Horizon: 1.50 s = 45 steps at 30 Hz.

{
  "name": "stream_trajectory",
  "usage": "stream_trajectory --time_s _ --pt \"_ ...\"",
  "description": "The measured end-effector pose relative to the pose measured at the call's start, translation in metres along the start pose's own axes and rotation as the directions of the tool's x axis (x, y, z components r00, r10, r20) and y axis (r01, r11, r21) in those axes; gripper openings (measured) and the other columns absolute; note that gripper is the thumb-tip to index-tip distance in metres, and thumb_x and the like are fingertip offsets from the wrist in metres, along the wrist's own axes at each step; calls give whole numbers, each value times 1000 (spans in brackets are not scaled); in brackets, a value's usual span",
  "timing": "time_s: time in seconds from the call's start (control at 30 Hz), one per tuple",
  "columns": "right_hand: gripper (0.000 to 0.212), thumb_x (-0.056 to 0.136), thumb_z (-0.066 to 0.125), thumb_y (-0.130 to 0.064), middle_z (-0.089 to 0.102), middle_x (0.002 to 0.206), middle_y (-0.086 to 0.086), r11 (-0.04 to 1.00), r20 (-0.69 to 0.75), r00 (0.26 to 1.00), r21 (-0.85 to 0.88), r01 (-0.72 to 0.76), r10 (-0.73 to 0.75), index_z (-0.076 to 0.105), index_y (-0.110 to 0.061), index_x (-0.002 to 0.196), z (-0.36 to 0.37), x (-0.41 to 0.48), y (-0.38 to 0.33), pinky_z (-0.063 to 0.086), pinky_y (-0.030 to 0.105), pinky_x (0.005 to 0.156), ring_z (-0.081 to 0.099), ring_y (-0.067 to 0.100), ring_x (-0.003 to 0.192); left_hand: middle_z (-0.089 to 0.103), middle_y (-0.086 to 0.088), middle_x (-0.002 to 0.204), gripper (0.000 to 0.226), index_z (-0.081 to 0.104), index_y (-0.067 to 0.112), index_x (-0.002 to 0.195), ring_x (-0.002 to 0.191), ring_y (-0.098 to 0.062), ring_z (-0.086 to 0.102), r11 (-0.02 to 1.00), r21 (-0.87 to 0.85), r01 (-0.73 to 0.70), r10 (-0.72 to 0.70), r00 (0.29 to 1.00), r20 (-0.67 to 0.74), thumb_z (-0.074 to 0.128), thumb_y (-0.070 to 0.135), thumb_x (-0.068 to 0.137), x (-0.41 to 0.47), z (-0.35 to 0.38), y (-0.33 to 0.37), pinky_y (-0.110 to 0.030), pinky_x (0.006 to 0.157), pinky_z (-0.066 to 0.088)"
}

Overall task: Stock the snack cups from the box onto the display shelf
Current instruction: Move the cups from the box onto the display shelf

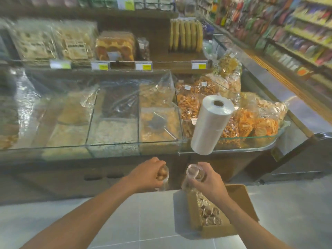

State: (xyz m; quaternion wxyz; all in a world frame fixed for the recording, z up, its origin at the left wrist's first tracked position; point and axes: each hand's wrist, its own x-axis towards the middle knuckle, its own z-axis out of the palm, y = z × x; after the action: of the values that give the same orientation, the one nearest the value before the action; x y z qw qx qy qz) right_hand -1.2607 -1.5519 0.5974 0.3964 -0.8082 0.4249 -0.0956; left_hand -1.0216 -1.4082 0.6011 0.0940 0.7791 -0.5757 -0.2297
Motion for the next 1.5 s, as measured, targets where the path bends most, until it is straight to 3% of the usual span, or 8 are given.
stream_trajectory --time_s 0.13,0.33,0.63,0.93,1.17,1.33,1.4,1.5 --pt "64 73 81 -65 64 108 -28 998 -33 998 33 57 -56 53 -44 126 34 22 -66 50 12 75 63 -8 96 51 11 139 79 42 30 153 125 -10 54 996 -88 -8 1 997 -80 72 48 82 -28 -61 -51 -23 100 42" --pt "57 77 78 -63 59 104 -31 977 -34 977 -14 212 -213 50 -48 124 36 66 -171 43 9 70 60 -9 91 57 13 126 62 54 31 134 111 -8 58 994 -109 -8 -12 982 -187 74 51 78 -37 -151 -100 -31 96 50" --pt "68 74 77 -63 63 120 -11 937 -4 951 -168 305 -310 57 -35 132 -6 195 -289 55 37 87 63 12 101 56 6 144 81 51 30 147 126 -15 56 996 -66 65 -83 945 -316 71 60 74 15 -272 -147 -39 106 47" --pt "74 75 78 -62 64 132 -2 879 47 936 -331 343 -348 60 -23 135 -85 371 -372 49 37 100 60 20 119 59 11 137 67 56 26 144 118 -9 56 994 -81 67 -94 913 -398 75 49 84 121 -371 -167 -25 96 45" --pt "72 69 85 -54 66 116 -4 888 3 936 -315 335 -353 61 -22 129 -127 492 -392 53 38 92 61 16 103 54 21 130 66 54 35 143 108 -4 55 989 -108 100 -134 915 -381 76 49 83 211 -412 -176 -19 80 44" --pt "76 62 88 -48 67 112 11 932 -54 958 -253 260 -281 63 -9 122 -127 565 -394 56 44 88 64 28 102 55 22 126 65 56 35 140 112 -4 55 987 -108 114 -148 913 -380 77 52 81 263 -433 -183 -31 98 50" --pt "83 54 86 -56 68 107 3 947 -66 964 -217 238 -257 63 -15 122 -122 594 -391 56 37 75 66 23 98 58 21 127 67 56 35 141 112 -5 57 988 -103 113 -144 915 -377 76 53 80 279 -440 -186 -33 98 51" --pt "52 62 87 -48 71 88 -1 960 -87 965 -160 231 -246 70 -17 100 -112 631 -386 54 33 66 69 19 87 58 22 121 64 56 35 140 107 -4 59 990 -94 103 -131 917 -378 76 51 81 299 -451 -189 -30 93 52"
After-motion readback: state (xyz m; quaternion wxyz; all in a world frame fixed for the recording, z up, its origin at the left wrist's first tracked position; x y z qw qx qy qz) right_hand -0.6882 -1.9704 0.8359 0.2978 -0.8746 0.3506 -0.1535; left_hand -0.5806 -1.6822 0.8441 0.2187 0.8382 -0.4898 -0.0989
